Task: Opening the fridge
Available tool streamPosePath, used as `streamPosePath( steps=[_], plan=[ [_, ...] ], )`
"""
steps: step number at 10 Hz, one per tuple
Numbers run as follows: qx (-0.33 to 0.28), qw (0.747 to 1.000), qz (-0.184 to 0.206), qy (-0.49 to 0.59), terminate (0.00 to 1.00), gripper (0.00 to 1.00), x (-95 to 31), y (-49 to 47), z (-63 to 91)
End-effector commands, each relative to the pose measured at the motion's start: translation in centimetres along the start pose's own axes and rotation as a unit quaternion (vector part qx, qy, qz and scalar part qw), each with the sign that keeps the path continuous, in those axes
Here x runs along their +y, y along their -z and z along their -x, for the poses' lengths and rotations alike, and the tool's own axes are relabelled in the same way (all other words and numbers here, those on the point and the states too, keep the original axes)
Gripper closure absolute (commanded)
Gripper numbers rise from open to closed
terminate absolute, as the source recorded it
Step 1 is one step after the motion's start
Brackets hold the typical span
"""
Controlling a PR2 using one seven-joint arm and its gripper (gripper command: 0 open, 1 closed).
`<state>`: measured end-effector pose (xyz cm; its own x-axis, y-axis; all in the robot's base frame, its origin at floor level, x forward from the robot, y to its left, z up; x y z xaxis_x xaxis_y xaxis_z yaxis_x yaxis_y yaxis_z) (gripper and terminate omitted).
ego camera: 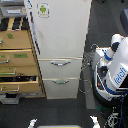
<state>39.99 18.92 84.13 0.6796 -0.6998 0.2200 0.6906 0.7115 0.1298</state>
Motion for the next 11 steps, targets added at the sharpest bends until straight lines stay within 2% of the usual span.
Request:
streamPosePath(
  steps=[1,3,11],
  plan=[
    [0.003,1.000,0.018,0.019,0.00,0.00,-0.7,-0.2,-0.1],
    [0.007,0.999,0.020,0.038,0.00,0.00,-0.9,0.3,-1.3],
    [-0.058,0.995,0.021,0.077,0.00,0.00,0.1,-3.3,-12.9]
  ],
)
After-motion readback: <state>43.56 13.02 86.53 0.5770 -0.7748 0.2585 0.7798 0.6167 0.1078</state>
